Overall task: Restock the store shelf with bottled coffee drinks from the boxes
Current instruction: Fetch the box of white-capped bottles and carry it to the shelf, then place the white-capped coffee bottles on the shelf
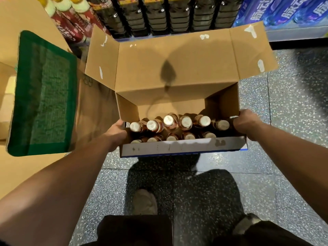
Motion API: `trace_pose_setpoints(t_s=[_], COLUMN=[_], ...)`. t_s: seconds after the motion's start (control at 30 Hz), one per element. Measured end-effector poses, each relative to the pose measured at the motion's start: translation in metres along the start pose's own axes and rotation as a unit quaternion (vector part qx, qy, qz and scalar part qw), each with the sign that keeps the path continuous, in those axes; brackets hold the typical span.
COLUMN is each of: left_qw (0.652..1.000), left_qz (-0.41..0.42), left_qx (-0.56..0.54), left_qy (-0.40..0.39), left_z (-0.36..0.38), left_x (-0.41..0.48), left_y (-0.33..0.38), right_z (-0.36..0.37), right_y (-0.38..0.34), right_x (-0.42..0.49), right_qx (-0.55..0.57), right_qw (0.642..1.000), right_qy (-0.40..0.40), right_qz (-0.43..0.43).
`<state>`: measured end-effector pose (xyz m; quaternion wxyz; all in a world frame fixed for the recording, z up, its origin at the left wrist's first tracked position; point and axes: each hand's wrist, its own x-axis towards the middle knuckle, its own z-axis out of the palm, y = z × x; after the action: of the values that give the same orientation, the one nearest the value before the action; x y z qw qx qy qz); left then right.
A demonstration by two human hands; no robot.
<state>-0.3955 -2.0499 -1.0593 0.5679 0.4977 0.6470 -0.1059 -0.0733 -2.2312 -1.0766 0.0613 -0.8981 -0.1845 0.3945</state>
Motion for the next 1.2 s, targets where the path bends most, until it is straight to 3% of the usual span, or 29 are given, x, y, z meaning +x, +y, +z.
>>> trace_pose_setpoints(t_s=[0.3, 0.4, 0.63, 0.8, 1.0, 1.2], left_qw=[0.992, 0.988, 0.978, 0.936, 0.904, 0.896], left_qz=[0.009, 0.006, 0.056, 0.133, 0.193, 0.219], left_qx=[0.101, 0.140, 0.197, 0.325, 0.380, 0.386], left_qy=[0.075, 0.058, 0.038, 0.029, 0.023, -0.019], left_z=[-0.002, -0.002, -0.010, -0.021, -0.030, -0.026], left_x=[-0.007, -0.031, -0.121, -0.203, -0.261, -0.243], left_y=[0.011, 0.025, 0.083, 0.141, 0.173, 0.164], right_z=[-0.006, -0.017, -0.057, -0.106, -0.146, -0.134], right_y=[-0.024, -0.038, -0.095, -0.137, -0.147, -0.139], right_x=[-0.024, -0.052, -0.132, -0.200, -0.251, -0.244], right_qx=[0.000, -0.010, -0.070, -0.117, -0.143, -0.176], right_qw=[0.998, 0.997, 0.993, 0.979, 0.971, 0.972], right_qy=[0.002, 0.012, -0.054, -0.066, -0.063, -0.039], right_qz=[0.064, 0.073, -0.074, -0.156, -0.181, -0.151])
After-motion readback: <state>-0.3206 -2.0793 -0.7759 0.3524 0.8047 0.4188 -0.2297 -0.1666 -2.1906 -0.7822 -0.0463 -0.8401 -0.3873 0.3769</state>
